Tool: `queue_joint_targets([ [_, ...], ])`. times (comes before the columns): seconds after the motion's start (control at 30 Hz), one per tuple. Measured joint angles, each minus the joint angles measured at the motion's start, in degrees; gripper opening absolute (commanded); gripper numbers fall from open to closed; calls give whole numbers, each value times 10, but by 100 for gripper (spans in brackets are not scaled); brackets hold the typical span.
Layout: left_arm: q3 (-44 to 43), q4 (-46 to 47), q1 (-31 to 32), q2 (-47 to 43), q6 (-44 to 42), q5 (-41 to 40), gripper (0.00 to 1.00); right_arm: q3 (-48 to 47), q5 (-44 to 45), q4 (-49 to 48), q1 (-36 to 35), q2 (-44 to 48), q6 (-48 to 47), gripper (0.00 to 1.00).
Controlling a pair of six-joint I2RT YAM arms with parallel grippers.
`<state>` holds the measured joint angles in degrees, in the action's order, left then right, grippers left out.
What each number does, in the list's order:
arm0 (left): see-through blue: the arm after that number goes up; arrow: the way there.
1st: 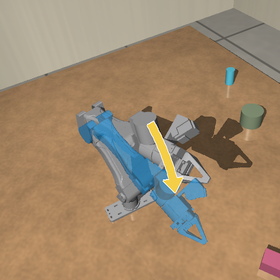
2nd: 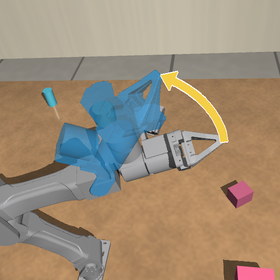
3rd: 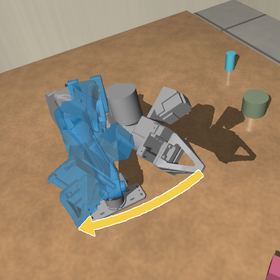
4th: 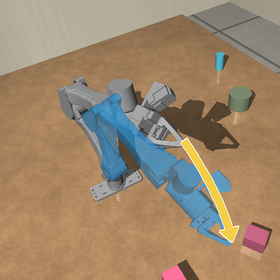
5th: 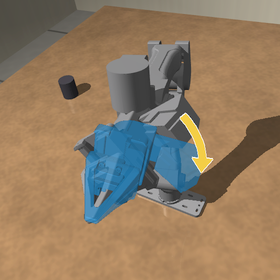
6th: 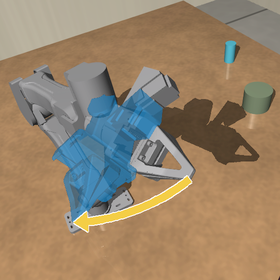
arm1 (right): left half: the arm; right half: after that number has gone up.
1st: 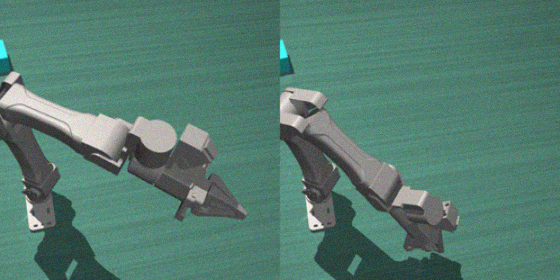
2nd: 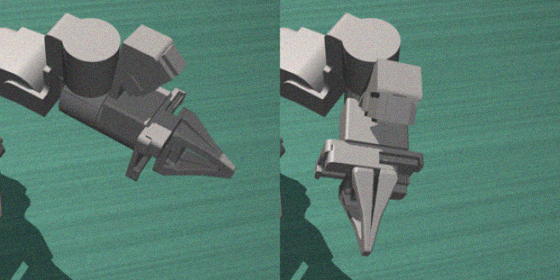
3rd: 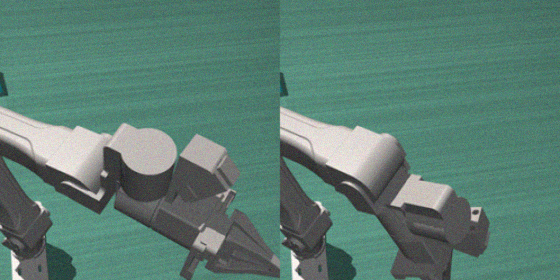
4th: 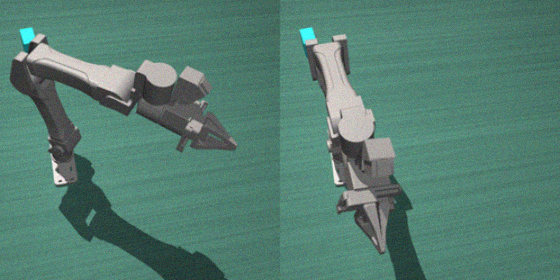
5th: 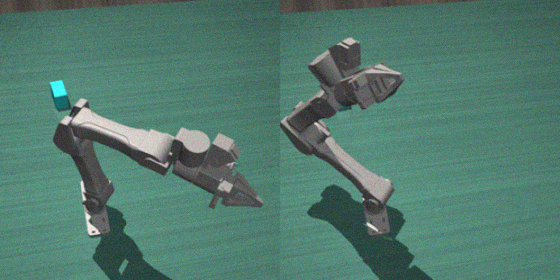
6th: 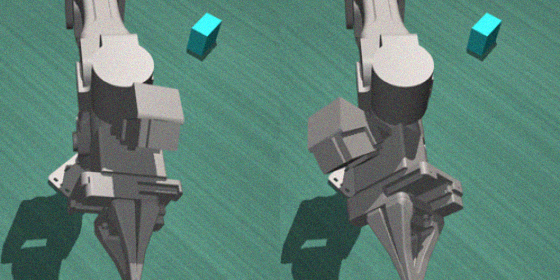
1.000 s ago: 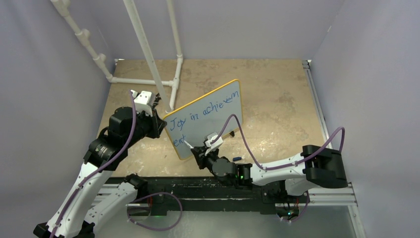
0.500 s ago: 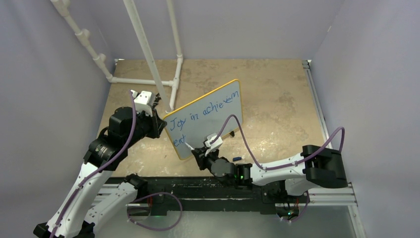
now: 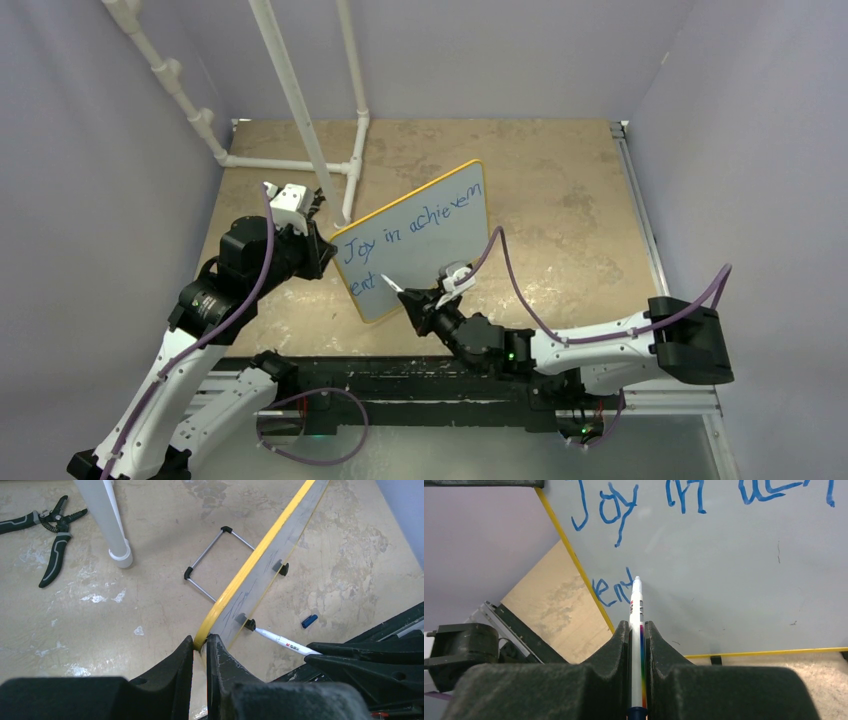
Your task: Write a sentence on the whiteboard
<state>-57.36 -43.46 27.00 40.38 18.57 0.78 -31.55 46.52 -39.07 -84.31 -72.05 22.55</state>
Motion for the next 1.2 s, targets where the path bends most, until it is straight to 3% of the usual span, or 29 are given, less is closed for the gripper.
queue_joint_targets([
  [1.2, 0, -1, 0, 3, 4, -7, 0, 30, -13, -14, 72, -5, -25, 0],
])
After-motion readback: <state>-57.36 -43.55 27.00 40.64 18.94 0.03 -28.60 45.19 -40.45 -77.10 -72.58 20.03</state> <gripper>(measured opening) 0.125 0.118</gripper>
